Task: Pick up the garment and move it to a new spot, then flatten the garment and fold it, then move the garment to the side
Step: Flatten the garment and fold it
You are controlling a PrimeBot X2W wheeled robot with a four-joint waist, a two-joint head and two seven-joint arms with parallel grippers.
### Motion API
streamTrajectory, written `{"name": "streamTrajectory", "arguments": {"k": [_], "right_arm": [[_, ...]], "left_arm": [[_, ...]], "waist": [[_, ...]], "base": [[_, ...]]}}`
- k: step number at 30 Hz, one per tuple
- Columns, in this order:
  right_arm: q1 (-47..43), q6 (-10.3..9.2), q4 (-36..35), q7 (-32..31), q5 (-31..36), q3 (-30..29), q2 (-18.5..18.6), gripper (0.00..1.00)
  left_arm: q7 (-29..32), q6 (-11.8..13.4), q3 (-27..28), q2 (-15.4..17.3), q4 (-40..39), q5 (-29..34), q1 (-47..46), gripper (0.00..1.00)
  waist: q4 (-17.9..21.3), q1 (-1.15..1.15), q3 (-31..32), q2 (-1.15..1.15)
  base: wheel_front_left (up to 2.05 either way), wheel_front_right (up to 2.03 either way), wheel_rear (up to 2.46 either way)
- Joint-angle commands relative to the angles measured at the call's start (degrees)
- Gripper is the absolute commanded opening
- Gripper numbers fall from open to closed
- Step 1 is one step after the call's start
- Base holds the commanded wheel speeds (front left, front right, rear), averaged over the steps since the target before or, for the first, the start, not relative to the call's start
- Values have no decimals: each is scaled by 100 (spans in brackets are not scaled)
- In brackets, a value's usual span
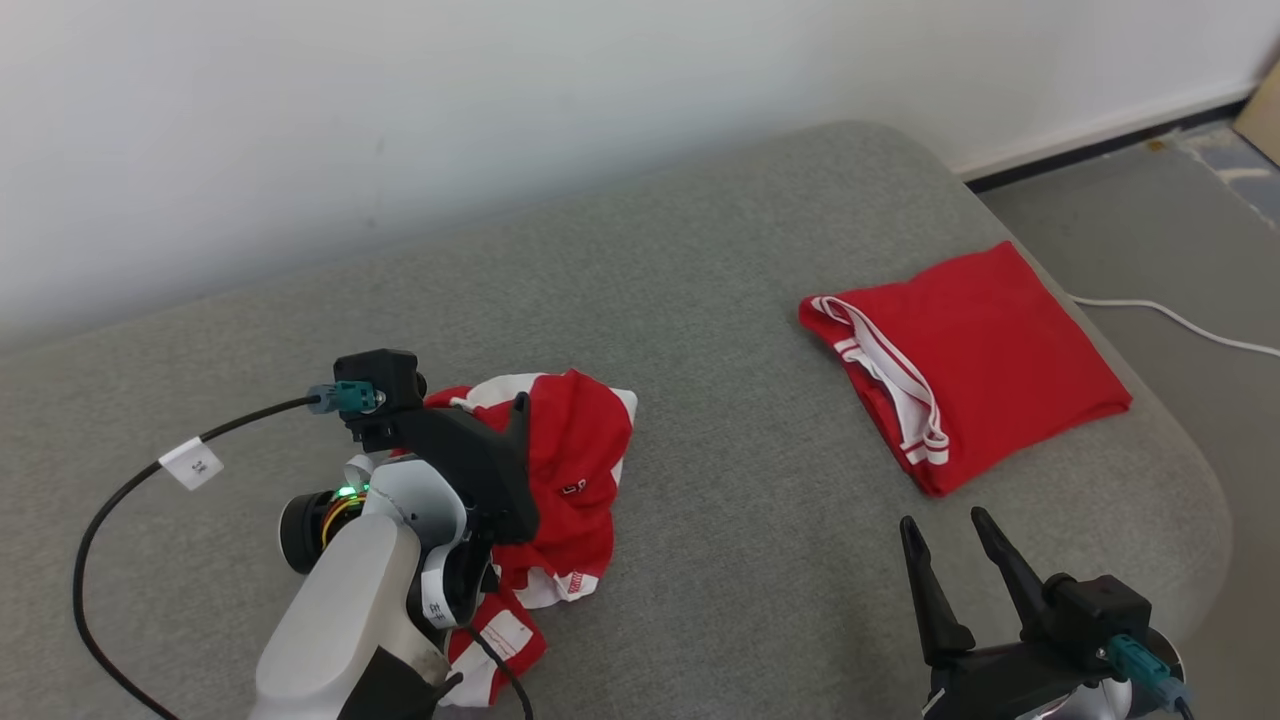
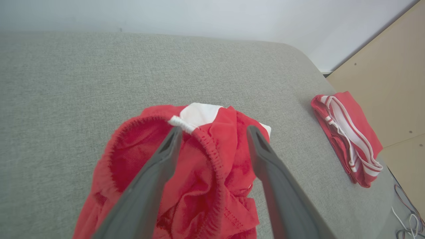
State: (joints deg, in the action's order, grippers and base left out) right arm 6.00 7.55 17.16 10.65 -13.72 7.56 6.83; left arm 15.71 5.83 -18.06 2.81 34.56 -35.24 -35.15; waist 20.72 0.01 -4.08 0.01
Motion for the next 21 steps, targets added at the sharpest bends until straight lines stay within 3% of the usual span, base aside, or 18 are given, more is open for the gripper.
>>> {"name": "streamTrajectory", "arguments": {"k": [1,8,11,12,13,21], "right_arm": [[35,-15,21,40,-23,29,-32,100],[109,-14,118,102,-12,86,-84,100],[147,-14,148,116,-28,111,-65,100],[161,-14,151,121,-24,117,-62,100],[176,-15,159,125,-27,120,-53,100],[166,-14,173,103,-35,133,25,100]], "left_arm": [[-45,36,12,25,62,38,-64,100],[53,283,31,25,353,19,-186,100],[-4,235,-8,23,366,17,-221,100],[-57,215,-28,28,359,42,-238,31],[-138,204,-10,32,361,40,-248,0],[-578,-95,-53,17,274,-188,-347,0]], "waist": [[185,-1,-160,-1],[232,-1,-180,-1],[220,-1,-174,-1],[213,-1,-171,-1],[204,-1,-167,-1],[99,-1,-45,-1]], "base": [[0,0,0],[0,0,0],[0,0,0],[0,0,0],[0,0,0],[0,0,0]]}}
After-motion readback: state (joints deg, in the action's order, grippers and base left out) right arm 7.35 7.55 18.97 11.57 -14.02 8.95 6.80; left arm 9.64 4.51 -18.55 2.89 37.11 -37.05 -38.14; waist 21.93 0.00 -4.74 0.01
